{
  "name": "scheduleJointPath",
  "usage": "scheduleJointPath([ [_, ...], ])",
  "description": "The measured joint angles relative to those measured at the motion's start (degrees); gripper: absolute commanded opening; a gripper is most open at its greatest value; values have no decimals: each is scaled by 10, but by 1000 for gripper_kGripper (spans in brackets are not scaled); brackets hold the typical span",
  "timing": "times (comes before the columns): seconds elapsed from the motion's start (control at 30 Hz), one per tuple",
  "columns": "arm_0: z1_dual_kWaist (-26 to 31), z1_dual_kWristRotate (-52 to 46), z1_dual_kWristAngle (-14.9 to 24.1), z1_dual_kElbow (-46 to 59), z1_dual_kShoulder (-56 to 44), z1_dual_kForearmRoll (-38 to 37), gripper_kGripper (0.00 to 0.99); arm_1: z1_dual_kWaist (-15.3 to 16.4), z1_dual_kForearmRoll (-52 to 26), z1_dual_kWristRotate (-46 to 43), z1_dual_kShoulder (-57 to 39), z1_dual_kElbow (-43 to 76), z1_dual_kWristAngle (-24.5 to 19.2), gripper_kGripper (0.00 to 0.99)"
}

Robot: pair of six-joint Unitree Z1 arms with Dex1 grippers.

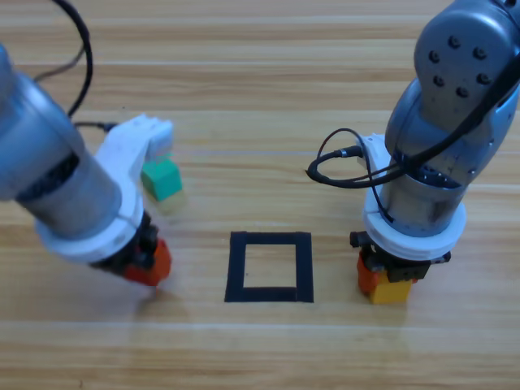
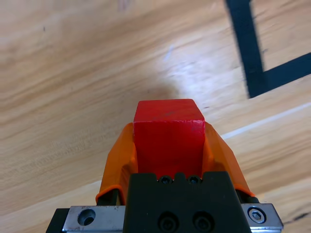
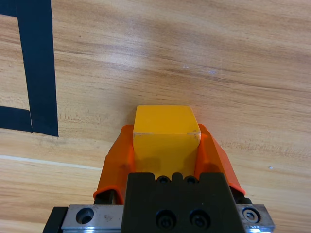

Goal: Stack the blocks in the rectangular block: red at the bottom, yellow in the middle, green on top

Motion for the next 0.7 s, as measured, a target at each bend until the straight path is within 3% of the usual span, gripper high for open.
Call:
scheduleJointPath([
  [0.17, -3, -19, -19, -93, -10, 64, 64, 0, 0, -5, -1, 0, 1, 0],
  [0.4, -58, -107, -18, -200, 26, 118, 64, 0, 24, -7, -35, 1, -16, 0],
  [0.7, -98, -184, -14, -218, 56, 121, 63, 0, 45, -11, -109, -1, -33, 0],
])
